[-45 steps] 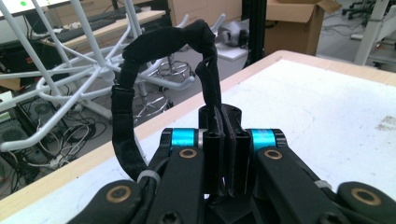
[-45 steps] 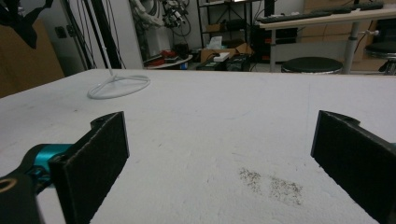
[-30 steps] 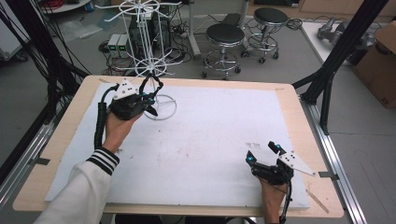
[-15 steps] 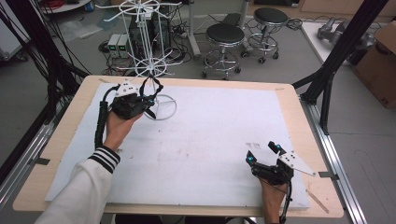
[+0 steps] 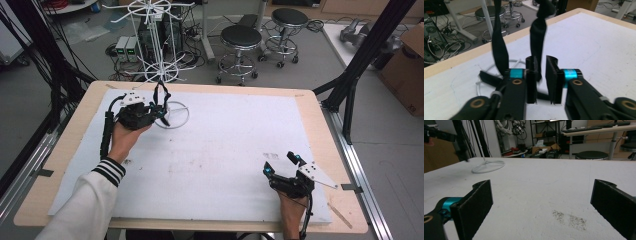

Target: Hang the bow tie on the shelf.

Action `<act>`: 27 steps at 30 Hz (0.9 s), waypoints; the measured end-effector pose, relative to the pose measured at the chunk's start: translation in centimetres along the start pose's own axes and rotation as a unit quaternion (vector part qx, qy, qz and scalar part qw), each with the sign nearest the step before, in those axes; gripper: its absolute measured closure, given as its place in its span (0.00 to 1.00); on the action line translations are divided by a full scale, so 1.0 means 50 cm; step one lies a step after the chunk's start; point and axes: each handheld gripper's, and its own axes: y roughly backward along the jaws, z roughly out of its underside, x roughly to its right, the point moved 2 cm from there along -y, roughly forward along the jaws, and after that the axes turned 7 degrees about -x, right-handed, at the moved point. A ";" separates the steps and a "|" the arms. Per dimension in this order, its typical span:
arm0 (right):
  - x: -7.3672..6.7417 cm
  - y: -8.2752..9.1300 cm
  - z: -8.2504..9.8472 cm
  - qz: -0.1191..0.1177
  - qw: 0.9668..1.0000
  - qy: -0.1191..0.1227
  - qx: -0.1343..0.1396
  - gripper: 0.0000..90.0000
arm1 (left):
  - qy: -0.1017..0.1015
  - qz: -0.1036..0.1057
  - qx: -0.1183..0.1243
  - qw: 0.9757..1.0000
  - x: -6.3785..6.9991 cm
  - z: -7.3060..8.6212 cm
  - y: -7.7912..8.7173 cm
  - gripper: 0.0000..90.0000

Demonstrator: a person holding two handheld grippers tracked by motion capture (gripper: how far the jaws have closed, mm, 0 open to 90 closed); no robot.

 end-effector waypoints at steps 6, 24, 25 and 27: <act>0.001 0.001 0.000 -0.002 1.000 -0.005 -0.002 0.03 | -0.002 -0.019 -0.016 1.000 0.002 0.010 0.006 0.42; -0.002 0.001 0.000 0.001 1.000 -0.001 -0.001 0.03 | -0.003 -0.020 0.070 0.997 -0.056 0.117 0.154 0.13; -0.002 0.001 0.000 0.001 1.000 0.000 -0.001 0.03 | -0.001 -0.022 0.071 0.997 -0.060 0.128 0.164 0.13; -0.001 0.000 0.000 0.001 1.000 -0.001 0.001 0.03 | 0.003 -0.018 0.077 0.997 -0.069 0.155 0.184 0.13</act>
